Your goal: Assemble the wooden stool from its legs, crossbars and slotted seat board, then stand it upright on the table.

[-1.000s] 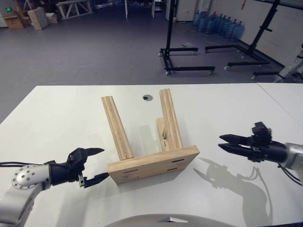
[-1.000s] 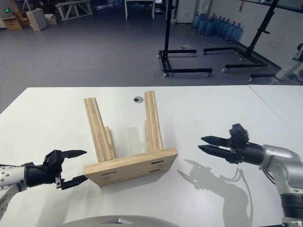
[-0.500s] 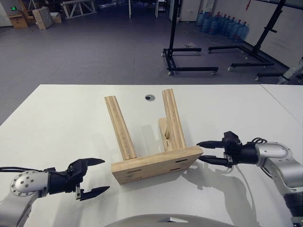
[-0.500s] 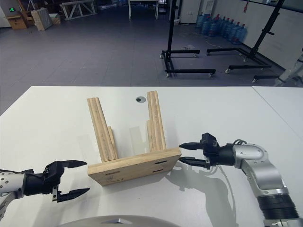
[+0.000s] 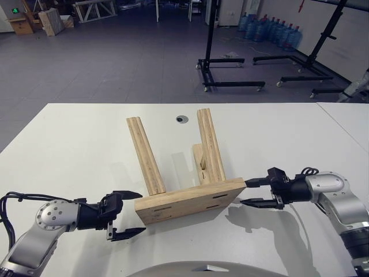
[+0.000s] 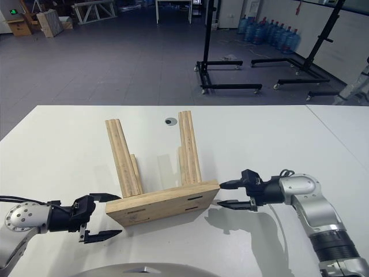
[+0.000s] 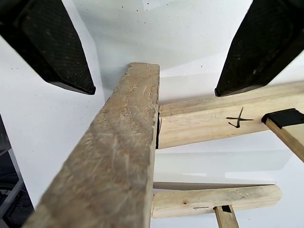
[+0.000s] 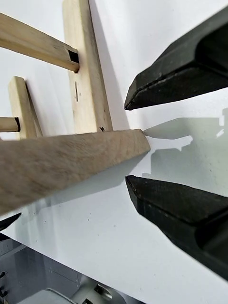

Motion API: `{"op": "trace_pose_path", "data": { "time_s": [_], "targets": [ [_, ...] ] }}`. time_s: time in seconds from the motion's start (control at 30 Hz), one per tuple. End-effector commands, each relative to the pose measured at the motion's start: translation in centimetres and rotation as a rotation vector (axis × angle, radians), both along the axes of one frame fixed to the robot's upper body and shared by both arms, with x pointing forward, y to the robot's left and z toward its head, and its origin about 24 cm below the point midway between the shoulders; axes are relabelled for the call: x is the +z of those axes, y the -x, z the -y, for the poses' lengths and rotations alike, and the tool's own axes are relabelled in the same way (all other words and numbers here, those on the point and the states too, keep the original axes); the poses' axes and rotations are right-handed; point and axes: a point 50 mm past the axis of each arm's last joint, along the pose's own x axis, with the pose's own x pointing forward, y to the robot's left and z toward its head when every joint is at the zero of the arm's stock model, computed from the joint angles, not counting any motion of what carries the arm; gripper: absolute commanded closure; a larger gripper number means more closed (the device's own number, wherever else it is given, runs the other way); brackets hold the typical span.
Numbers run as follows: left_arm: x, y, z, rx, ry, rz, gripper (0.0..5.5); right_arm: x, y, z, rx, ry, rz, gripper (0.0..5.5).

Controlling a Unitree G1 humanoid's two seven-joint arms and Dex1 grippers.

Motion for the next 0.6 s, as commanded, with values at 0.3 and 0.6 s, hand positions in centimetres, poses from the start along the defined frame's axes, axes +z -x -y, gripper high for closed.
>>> {"op": "trace_pose_path", "data": {
  "time_s": [0.3,0.6],
  "targets": [
    [0.0,-1.0,0.9,-0.023,0.051,0.052,1.55,-1.2,-0.7,-2.3,0.086,-0.005,0.047,2.97],
    [-0.3,-1.0,1.1,-0.063,0.069,0.043,2.90,-1.6,-1.0,-2.7,0.128,-0.040,0.101,2.97]
  ]
}}
